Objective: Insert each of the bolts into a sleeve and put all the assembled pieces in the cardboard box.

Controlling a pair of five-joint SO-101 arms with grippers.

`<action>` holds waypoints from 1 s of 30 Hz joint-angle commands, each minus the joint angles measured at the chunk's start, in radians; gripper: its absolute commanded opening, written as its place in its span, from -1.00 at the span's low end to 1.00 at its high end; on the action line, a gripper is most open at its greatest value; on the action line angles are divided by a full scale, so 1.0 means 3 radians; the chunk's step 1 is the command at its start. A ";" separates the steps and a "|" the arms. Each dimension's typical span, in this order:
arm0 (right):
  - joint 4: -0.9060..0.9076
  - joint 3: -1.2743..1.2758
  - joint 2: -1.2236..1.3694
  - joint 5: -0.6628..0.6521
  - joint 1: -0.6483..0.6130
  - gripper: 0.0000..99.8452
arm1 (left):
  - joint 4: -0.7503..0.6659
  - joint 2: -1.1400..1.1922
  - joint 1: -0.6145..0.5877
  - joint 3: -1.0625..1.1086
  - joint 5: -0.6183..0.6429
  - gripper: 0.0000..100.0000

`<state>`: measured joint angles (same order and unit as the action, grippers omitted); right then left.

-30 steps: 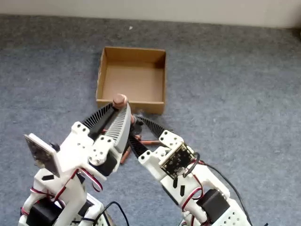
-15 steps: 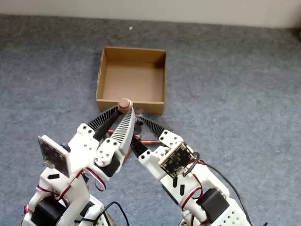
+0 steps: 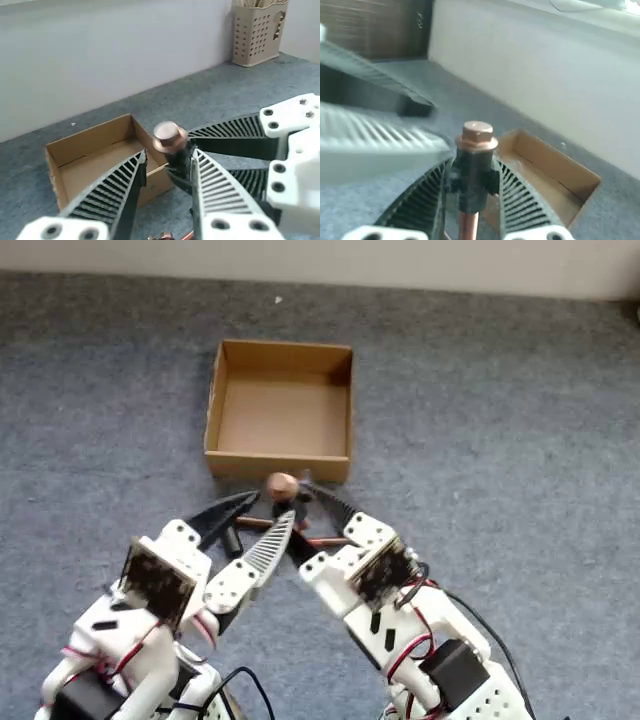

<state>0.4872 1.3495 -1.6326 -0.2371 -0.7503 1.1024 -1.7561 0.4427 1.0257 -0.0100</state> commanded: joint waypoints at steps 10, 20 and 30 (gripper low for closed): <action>0.0279 -0.0151 -0.0008 0.0061 0.0376 -0.99 | 0.0527 0.0018 -0.1245 -0.0100 -0.0460 -0.68; 0.0279 -0.1619 0.2023 0.0066 0.0514 -0.99 | 0.0199 0.0018 -0.2279 0.0964 -0.0460 -0.68; -0.0376 -0.2872 0.4156 0.0082 0.0698 -0.99 | -0.0179 0.0018 -0.2447 0.1695 -0.0460 -0.67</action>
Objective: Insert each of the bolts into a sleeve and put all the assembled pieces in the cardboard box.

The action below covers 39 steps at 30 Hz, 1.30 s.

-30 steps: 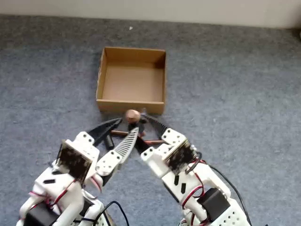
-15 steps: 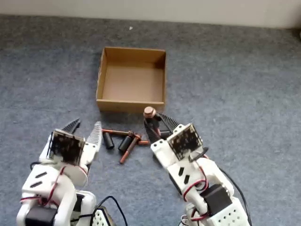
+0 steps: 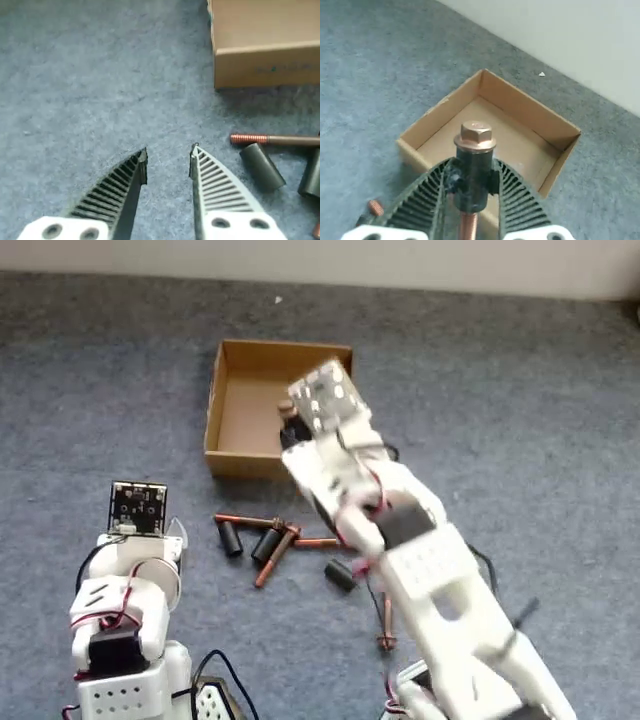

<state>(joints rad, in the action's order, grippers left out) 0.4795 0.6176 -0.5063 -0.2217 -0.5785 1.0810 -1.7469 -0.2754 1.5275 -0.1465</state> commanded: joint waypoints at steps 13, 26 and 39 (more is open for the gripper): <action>-0.1092 -0.0754 0.1849 0.0036 0.0187 -0.99 | -0.0087 -0.0013 -0.0064 0.0038 -0.0005 -0.67; -0.0565 -0.0949 0.1936 0.0568 0.0320 -0.66 | -0.0087 -0.0013 -0.0064 0.0038 -0.0005 -0.67; 0.1624 -0.1230 0.0754 0.0573 0.0274 -0.66 | -0.0087 -0.0013 -0.0064 0.0038 -0.0005 -0.67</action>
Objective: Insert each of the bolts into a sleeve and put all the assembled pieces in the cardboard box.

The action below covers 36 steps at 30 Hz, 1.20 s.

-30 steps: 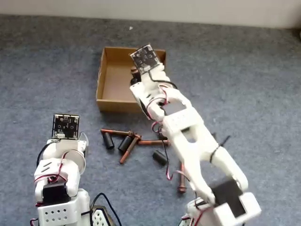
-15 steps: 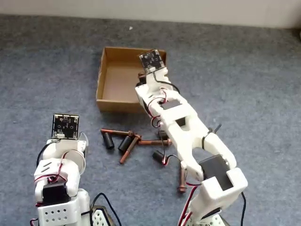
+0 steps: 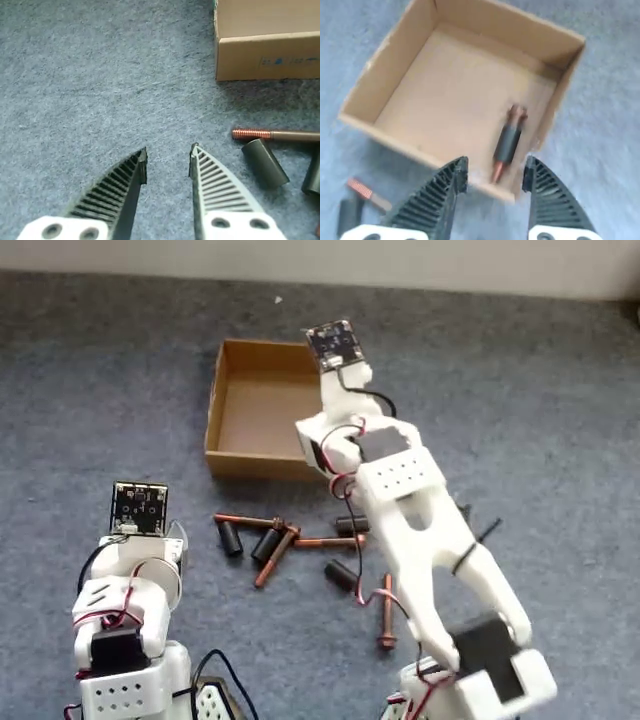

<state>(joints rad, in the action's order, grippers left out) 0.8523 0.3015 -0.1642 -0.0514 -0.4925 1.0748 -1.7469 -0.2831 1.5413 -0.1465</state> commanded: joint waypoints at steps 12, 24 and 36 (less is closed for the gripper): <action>0.1005 0.0892 -0.1107 -0.0593 -0.0243 -0.66 | -0.0066 -0.0013 -0.0038 -0.0008 -0.0005 -0.67; 0.0243 0.2028 -0.1174 -0.0747 -0.0560 -0.66 | -0.0077 -0.0013 -0.0038 -0.0003 -0.0005 -0.67; 0.0217 0.2053 -0.0335 -0.0747 -0.0560 -0.76 | -0.0087 -0.0013 -0.0033 -0.0003 -0.0005 -0.67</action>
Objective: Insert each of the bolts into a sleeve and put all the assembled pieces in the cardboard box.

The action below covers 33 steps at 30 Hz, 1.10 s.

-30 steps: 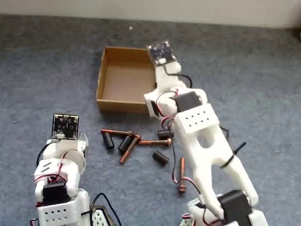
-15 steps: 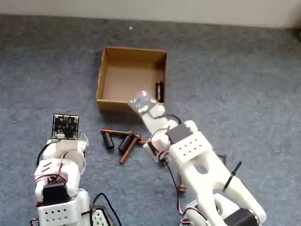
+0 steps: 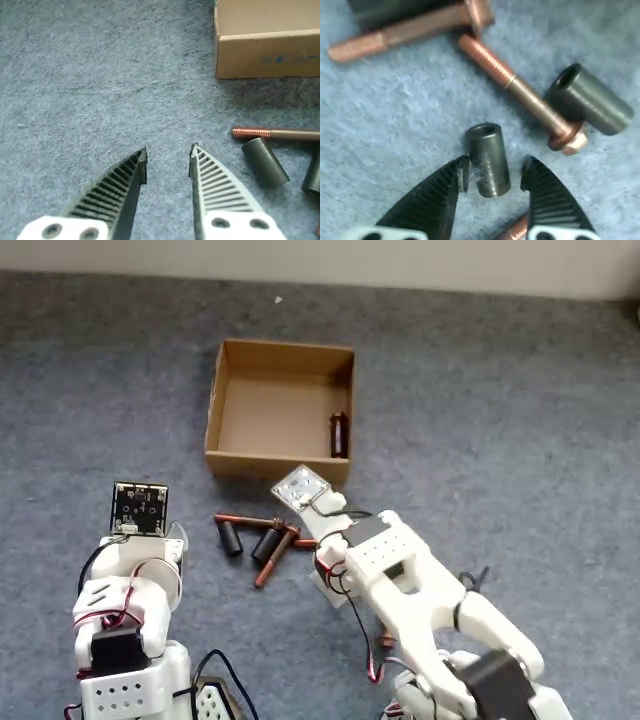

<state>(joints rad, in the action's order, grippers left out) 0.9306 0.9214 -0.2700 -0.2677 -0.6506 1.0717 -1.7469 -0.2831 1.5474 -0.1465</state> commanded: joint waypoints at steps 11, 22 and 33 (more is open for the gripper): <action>-0.0335 0.0018 0.0043 -0.0020 -0.0033 -0.93 | -0.0077 -0.0013 -0.0028 -0.0018 -0.0005 -0.67; 0.0095 0.0074 -0.1286 -0.0010 0.0570 -0.99 | -0.0077 -0.0008 0.0008 -0.0125 -0.0036 -0.68; -0.0355 0.0570 -0.2693 0.0563 0.1639 -0.99 | 0.0338 0.0049 0.1245 -0.0785 -0.0757 -0.79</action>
<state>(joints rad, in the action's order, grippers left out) 0.8922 1.0810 -0.9897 -0.1389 -0.2179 1.1316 -1.7453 -0.0161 1.4062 -0.3168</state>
